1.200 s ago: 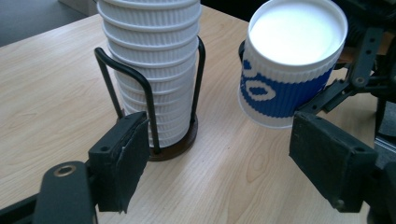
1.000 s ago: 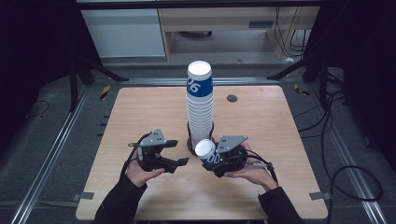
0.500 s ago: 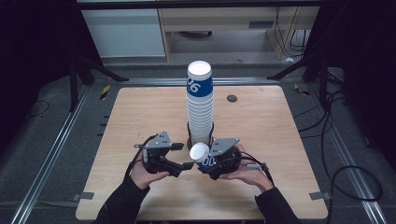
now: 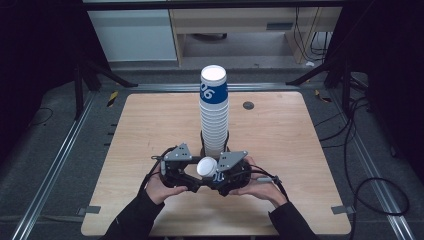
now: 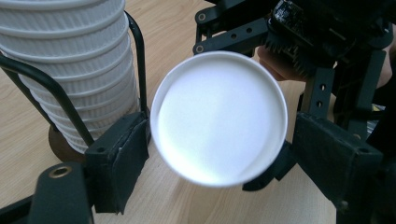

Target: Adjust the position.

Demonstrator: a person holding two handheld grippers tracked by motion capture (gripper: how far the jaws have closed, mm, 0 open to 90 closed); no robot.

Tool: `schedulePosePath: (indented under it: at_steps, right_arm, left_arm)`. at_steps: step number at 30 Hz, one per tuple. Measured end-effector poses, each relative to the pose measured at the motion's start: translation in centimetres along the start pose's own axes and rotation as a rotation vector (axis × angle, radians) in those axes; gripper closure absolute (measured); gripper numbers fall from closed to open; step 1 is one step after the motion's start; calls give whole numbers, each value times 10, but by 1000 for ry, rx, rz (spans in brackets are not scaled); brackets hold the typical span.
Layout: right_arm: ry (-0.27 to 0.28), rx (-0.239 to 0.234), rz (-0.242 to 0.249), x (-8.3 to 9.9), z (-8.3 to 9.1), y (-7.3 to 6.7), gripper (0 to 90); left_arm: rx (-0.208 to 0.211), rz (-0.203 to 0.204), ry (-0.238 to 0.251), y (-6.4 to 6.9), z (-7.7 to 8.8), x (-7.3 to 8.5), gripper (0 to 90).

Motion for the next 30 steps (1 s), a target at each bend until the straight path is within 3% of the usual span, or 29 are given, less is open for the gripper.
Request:
schedulePosePath:
  at_steps: [14,30]
  right_arm:
    - [-8,-14,15,-4,-8,-7,222]
    - [1,-21,-20,-6,-10,-7,203]
  left_arm:
    - [-11,-2,-11,0,-4,3,251]
    - [-21,-1,8,1,-1,1,267]
Point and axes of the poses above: each handheld gripper's, and its own axes: z roughly backward along the jaws, x roughly out of its underside, y roughly to its right, the point moved 10 cm from there along -z, roughly forward along the jaws, and after that the axes turned 2 degrees about z, right-handed, at the moved point
